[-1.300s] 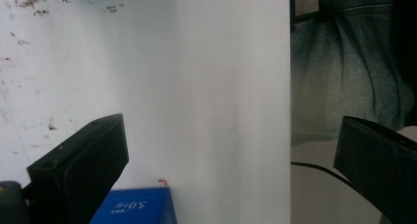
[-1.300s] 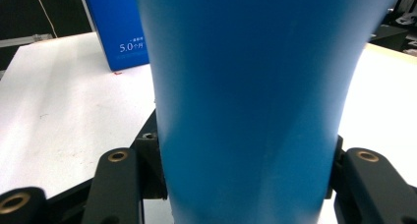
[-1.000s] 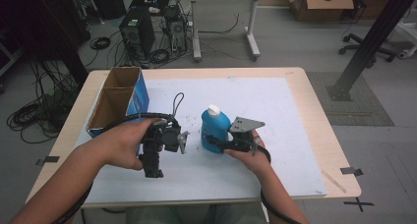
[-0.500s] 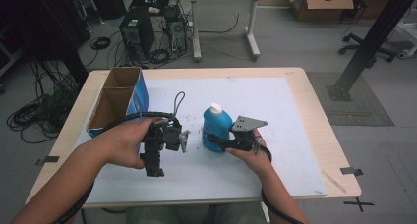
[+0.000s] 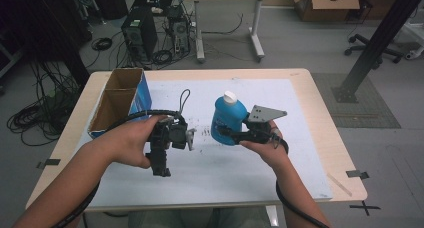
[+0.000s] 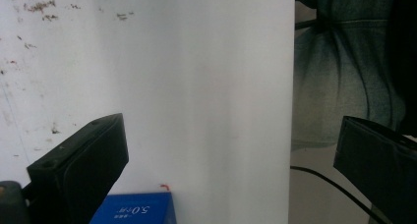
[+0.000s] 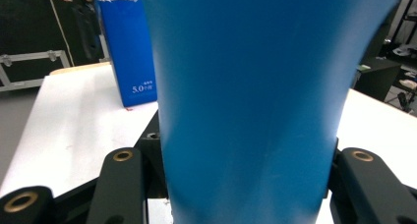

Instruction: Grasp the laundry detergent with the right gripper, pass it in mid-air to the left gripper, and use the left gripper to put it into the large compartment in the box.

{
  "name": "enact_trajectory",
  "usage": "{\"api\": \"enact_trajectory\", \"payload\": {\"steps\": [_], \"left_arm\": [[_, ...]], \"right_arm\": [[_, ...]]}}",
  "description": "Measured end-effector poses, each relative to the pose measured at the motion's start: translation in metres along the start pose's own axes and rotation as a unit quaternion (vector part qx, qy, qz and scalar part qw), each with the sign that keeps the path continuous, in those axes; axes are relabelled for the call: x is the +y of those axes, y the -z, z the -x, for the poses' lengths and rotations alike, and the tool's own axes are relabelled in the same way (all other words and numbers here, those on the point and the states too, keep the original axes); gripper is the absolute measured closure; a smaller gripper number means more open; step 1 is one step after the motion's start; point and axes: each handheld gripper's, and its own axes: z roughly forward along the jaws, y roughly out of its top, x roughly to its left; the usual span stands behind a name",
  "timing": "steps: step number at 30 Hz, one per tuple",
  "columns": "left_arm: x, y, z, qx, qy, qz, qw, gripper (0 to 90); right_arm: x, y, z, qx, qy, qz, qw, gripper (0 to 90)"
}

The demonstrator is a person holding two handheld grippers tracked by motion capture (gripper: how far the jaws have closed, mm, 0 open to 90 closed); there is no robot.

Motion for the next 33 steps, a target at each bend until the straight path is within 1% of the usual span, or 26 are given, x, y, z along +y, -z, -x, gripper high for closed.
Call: {"api": "enact_trajectory", "payload": {"steps": [3, 4, 6, 7, 8, 9, 10, 13, 16, 23, 27, 30, 33], "left_arm": [[0.001, 0.003, -0.001, -0.003, 0.002, 0.0, 1.0, 0.2], [0.003, 0.006, -0.002, -0.006, 0.008, 0.0, 1.0, 0.3], [0.003, 0.008, -0.003, -0.006, 0.007, 0.001, 1.0, 0.4], [0.004, 0.009, -0.004, -0.01, 0.012, 0.0, 0.9999, 0.4], [0.004, 0.012, -0.005, -0.01, 0.015, 0.0, 0.9998, 0.4], [0.004, 0.012, -0.005, -0.01, 0.015, 0.0, 0.9998, 0.4], [0.005, 0.015, -0.007, -0.013, 0.022, 0.0, 0.9997, 0.5], [0.007, 0.019, -0.009, -0.015, 0.023, 0.004, 0.9996, 0.5], [0.009, 0.023, -0.01, -0.012, 0.021, 0.007, 0.9997, 0.5], [0.014, 0.031, -0.014, -0.012, 0.02, 0.015, 0.9996, 0.3], [0.016, 0.033, -0.015, -0.012, 0.019, 0.015, 0.9996, 0.2], [0.019, 0.036, -0.016, -0.011, 0.017, 0.019, 0.9996, 0.2], [0.021, 0.037, -0.017, -0.011, 0.016, 0.018, 0.9996, 0.2]], "right_arm": [[0.004, 0.003, 0.0, 0.007, 0.002, -0.001, 1.0, 45.9], [0.007, 0.006, 0.0, 0.012, 0.008, -0.004, 0.9999, 45.9], [0.007, 0.007, 0.0, 0.016, 0.006, -0.003, 0.9999, 45.9], [0.007, 0.009, -0.001, 0.017, 0.007, -0.004, 0.9998, 45.9], [0.008, 0.01, -0.002, 0.019, 0.014, -0.011, 0.9997, 45.8], [0.008, 0.01, -0.002, 0.019, 0.014, -0.011, 0.9997, 45.8], [0.007, 0.012, -0.003, 0.024, 0.016, -0.014, 0.9995, 45.8], [0.006, 0.016, -0.004, 0.026, 0.018, -0.017, 0.9994, 45.8], [0.004, 0.02, -0.004, 0.03, 0.016, -0.014, 0.9993, 45.8], [0.0, 0.032, -0.007, 0.04, 0.017, -0.021, 0.9988, 45.7], [-0.002, 0.036, -0.009, 0.045, 0.018, -0.024, 0.9985, 45.7], [-0.003, 0.038, -0.01, 0.051, 0.021, -0.025, 0.9982, 45.7], [-0.005, 0.039, -0.014, 0.064, 0.023, -0.026, 0.9974, 45.7]]}}
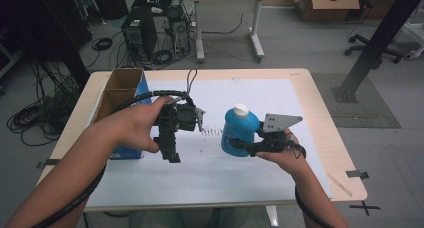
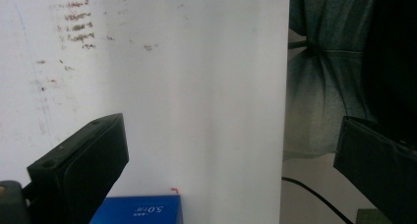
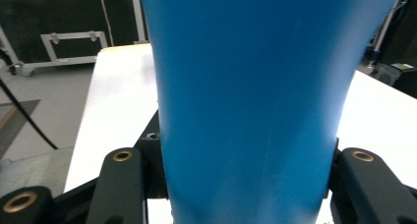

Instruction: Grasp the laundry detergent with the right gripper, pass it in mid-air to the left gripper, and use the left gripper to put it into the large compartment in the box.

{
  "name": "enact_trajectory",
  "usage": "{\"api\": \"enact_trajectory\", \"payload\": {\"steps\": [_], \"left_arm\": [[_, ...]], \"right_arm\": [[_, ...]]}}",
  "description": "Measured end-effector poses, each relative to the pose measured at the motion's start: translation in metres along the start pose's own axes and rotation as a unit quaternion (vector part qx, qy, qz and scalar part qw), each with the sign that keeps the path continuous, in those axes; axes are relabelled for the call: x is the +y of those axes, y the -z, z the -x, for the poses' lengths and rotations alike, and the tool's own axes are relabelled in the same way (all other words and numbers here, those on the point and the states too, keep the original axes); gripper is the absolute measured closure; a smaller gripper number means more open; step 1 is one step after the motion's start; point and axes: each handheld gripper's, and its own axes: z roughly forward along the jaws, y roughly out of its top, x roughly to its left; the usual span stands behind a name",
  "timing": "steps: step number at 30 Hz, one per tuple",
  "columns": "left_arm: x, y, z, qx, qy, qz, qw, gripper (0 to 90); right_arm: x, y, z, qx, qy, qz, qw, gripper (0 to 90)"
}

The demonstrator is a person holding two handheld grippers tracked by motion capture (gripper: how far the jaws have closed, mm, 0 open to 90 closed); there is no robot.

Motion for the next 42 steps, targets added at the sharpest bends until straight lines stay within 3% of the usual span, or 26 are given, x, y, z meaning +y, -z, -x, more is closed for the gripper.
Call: {"api": "enact_trajectory", "payload": {"steps": [14, 27, 42], "left_arm": [[0.004, 0.0, -0.001, -0.003, 0.002, 0.004, 1.0, 0.2], [0.004, 0.002, -0.001, -0.002, 0.0, 0.009, 1.0, 0.2], [0.008, 0.001, -0.001, -0.005, -0.006, 0.007, 0.9999, 0.2]], "right_arm": [[-0.006, -0.016, -0.014, 0.047, 0.008, -0.006, 0.9988, 45.7], [-0.006, -0.042, -0.025, 0.098, 0.02, -0.007, 0.995, 45.8], [-0.003, -0.065, -0.03, 0.13, 0.033, -0.003, 0.9909, 45.8]]}}
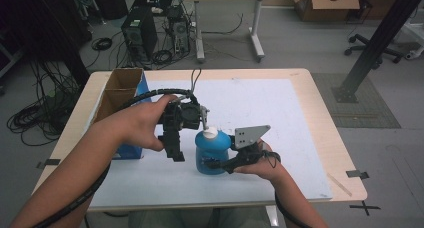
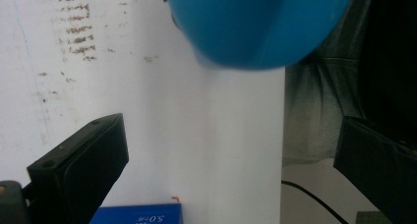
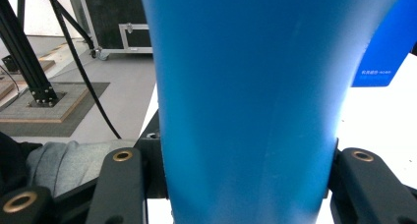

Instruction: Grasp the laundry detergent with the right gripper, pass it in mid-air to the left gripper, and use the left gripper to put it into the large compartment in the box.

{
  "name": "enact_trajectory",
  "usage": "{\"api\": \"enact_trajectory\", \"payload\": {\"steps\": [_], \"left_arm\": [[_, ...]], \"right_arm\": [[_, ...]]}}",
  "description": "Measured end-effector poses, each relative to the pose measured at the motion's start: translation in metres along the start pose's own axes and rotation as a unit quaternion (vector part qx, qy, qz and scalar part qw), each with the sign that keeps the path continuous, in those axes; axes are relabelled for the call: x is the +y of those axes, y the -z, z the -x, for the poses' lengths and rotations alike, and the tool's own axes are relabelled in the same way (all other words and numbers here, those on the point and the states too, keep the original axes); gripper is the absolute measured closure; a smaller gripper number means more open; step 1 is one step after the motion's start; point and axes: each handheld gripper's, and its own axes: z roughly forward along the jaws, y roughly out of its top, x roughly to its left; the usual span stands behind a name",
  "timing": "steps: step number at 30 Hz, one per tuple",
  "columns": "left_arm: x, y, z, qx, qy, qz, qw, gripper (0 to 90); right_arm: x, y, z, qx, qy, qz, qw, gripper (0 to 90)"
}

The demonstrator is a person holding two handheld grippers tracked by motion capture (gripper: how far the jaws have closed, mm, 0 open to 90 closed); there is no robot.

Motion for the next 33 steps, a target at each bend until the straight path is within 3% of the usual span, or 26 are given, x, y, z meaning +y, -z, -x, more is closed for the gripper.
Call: {"api": "enact_trajectory", "payload": {"steps": [33], "left_arm": [[0.013, -0.004, 0.006, -0.002, -0.007, -0.003, 1.0, 0.2]], "right_arm": [[0.005, -0.045, 0.009, 0.018, 0.003, -0.001, 0.9998, 45.7]]}}
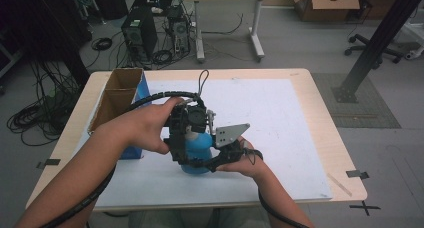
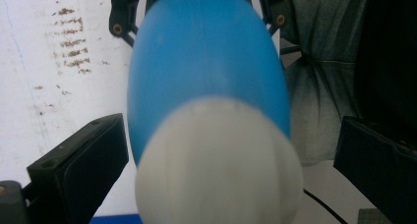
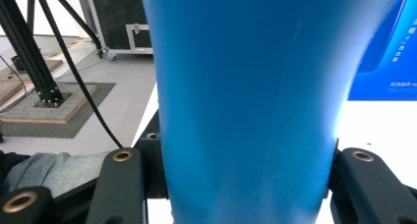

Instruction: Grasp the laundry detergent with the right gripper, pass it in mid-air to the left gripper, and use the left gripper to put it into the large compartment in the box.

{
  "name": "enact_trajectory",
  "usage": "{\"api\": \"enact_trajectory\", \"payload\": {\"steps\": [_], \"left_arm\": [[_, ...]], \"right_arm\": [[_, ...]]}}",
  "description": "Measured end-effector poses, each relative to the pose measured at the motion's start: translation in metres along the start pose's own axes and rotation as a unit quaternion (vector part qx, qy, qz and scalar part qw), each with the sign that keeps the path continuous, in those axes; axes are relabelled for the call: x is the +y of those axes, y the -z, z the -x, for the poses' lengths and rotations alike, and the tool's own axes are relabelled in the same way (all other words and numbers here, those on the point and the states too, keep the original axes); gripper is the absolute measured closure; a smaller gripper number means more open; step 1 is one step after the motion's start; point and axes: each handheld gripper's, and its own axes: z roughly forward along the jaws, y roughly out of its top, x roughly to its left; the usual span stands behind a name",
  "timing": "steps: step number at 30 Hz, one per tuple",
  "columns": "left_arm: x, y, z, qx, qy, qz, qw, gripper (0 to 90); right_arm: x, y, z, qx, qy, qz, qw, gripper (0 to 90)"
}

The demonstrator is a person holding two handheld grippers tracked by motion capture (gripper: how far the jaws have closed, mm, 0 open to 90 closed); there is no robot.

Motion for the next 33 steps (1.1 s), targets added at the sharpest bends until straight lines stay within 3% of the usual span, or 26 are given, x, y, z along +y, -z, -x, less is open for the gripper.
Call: {"api": "enact_trajectory", "payload": {"steps": [14, 33], "left_arm": [[0.0, -0.002, 0.003, 0.01, -0.008, -0.001, 0.9999, 0.2], [0.002, -0.004, 0.004, 0.031, -0.005, -0.014, 0.9994, 5.3]], "right_arm": [[0.005, -0.014, 0.001, 0.006, 0.004, 0.0, 1.0, 45.7], [0.008, -0.013, 0.0, 0.004, 0.005, -0.001, 1.0, 45.7]]}}
